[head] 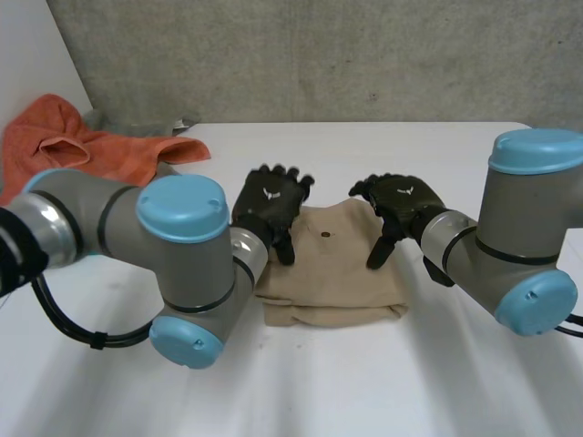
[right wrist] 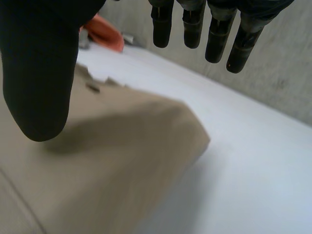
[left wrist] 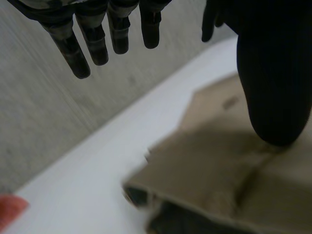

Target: Fold the laundry.

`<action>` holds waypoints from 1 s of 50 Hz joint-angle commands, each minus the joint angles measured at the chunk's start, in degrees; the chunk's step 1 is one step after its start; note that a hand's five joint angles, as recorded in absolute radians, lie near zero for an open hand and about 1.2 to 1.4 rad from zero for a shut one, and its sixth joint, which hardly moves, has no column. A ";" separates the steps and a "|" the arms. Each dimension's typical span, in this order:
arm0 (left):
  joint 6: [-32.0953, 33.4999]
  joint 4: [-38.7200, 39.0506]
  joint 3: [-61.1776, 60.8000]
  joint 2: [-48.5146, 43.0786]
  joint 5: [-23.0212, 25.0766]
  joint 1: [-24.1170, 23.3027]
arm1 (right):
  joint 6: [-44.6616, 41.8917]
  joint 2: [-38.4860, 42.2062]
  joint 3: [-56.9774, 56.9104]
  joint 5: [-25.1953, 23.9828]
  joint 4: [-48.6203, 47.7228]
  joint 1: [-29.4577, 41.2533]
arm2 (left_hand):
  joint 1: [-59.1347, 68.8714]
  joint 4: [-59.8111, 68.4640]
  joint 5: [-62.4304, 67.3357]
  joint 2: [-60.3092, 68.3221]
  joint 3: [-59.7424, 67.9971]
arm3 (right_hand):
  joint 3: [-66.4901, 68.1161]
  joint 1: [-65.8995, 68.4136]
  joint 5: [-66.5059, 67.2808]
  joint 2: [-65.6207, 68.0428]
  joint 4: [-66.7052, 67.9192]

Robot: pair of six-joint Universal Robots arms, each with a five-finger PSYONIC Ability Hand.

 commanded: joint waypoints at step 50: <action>-3.28 -15.44 -3.37 19.81 30.00 7.28 | 11.82 -2.83 23.38 -8.13 -13.81 -6.08 | 0.29 -0.57 -1.58 -0.64 -0.99 | -2.27 -1.59 -3.57 -2.66 -3.41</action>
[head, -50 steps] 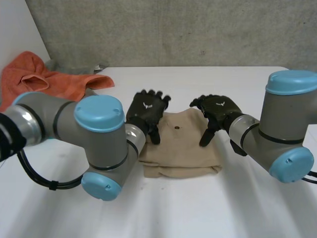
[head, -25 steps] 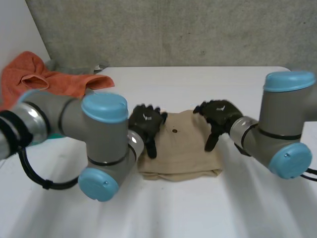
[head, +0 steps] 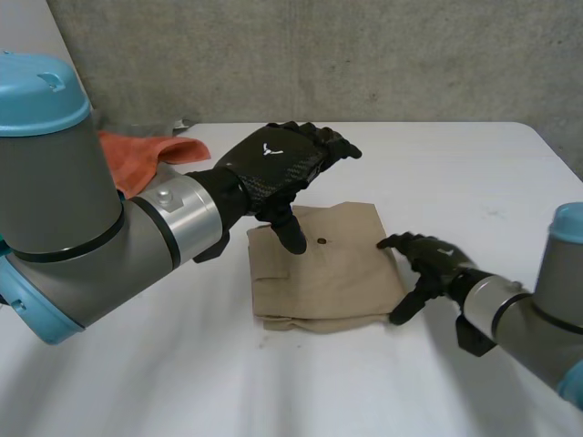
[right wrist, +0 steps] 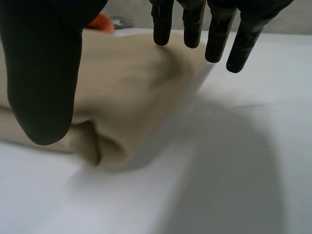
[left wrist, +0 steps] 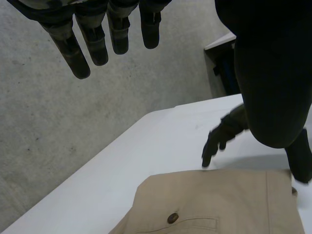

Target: Fold the laundry.

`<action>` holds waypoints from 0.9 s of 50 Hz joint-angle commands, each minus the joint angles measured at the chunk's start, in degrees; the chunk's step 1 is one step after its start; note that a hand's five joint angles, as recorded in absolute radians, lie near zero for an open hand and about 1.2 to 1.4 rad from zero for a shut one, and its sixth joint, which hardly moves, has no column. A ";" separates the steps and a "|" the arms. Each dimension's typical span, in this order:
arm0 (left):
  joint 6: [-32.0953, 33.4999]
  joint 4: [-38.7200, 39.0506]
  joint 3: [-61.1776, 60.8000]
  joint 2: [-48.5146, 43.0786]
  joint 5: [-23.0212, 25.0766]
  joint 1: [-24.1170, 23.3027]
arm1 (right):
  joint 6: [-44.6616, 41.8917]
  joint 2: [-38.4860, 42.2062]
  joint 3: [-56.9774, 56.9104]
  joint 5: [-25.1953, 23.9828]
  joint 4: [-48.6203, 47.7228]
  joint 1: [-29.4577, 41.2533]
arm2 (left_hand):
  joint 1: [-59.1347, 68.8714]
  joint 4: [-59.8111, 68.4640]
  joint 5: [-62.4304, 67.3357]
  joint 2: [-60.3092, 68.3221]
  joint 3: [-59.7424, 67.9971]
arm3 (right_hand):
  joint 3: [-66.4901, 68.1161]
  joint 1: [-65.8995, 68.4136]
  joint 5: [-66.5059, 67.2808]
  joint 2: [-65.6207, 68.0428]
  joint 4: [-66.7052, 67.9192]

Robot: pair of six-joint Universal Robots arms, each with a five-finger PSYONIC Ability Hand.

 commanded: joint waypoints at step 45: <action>0.40 0.55 -0.16 -2.42 -0.35 -0.34 | -7.01 38.92 -64.85 12.88 4.39 -12.97 | 0.62 -0.24 -1.24 -0.31 -0.66 | 67.73 69.65 66.70 67.34 66.56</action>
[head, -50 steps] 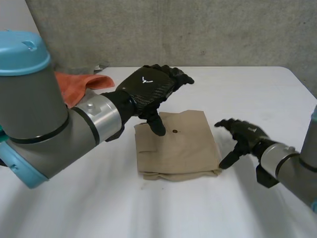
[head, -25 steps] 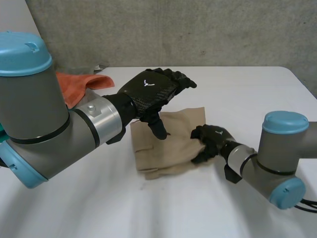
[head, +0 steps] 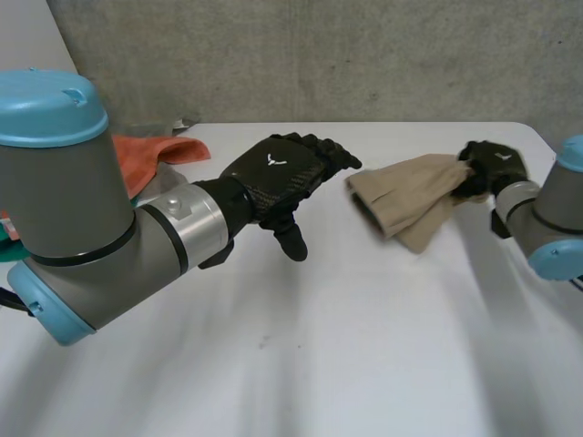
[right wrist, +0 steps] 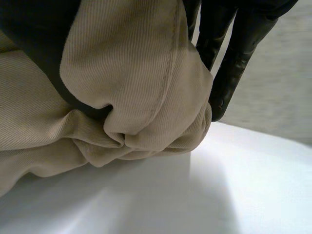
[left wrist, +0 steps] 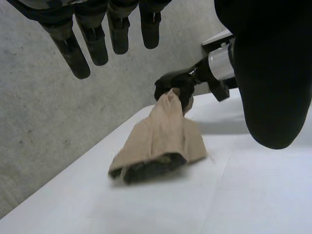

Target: Fold the laundry.

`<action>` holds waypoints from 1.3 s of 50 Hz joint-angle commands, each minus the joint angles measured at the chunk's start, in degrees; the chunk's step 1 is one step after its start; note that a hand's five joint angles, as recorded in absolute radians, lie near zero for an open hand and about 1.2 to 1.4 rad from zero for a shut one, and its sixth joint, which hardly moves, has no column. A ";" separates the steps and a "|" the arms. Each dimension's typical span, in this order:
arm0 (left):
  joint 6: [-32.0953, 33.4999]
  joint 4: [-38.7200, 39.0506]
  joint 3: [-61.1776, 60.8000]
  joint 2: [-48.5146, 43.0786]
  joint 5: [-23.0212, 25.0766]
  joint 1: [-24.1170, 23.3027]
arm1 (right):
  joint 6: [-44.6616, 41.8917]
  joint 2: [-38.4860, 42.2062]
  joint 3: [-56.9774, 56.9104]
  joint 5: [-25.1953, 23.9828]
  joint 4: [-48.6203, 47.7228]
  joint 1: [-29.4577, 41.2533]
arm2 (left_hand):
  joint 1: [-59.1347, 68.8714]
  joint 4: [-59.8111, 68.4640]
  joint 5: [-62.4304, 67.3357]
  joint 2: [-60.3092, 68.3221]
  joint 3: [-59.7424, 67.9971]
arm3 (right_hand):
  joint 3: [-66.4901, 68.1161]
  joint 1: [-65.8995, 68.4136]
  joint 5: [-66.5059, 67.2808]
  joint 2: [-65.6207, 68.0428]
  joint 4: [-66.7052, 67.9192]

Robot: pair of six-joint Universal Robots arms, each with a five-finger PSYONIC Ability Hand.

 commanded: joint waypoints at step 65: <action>2.57 12.12 5.53 -1.41 -12.14 23.43 | -38.96 -34.67 39.66 -11.74 -20.61 10.63 | 1.30 0.44 -0.57 0.37 0.02 | -53.37 -43.97 -50.90 -56.60 -55.30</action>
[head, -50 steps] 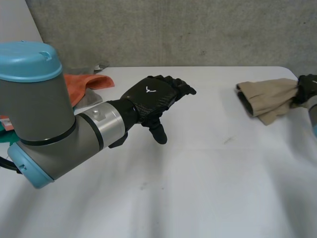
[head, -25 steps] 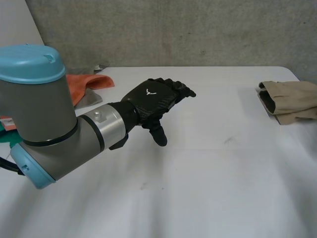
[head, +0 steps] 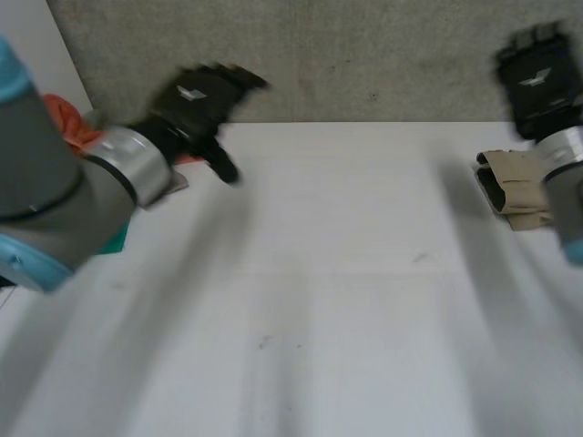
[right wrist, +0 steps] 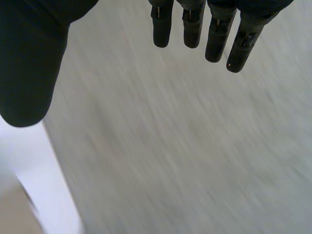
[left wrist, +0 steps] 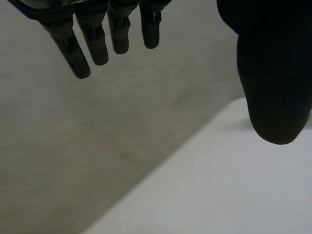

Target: Fold the laundry.

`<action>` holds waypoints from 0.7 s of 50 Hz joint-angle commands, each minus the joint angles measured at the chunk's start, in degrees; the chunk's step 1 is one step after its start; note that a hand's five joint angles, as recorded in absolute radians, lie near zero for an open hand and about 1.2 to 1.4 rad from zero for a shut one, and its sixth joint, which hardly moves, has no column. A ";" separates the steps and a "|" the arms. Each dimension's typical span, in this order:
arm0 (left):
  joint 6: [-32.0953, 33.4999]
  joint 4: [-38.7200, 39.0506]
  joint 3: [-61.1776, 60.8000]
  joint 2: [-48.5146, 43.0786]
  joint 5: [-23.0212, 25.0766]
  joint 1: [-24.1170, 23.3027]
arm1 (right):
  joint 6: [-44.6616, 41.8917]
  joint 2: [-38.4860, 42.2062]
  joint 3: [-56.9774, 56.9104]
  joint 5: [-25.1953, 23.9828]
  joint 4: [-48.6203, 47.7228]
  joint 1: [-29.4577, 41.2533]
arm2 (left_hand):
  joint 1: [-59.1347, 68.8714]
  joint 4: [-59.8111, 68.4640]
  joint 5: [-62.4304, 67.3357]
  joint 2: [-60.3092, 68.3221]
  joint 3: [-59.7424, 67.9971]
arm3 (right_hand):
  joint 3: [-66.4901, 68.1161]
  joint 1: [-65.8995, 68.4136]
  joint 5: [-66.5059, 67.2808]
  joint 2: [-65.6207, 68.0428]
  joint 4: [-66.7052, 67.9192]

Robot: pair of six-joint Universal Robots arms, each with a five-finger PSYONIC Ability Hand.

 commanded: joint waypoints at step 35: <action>24.17 18.01 21.66 -33.43 -5.36 23.98 | 11.19 -5.63 21.94 -9.95 15.91 12.22 | 69.23 68.37 67.37 68.30 67.95 | -2.22 -1.59 -3.81 -2.71 -3.34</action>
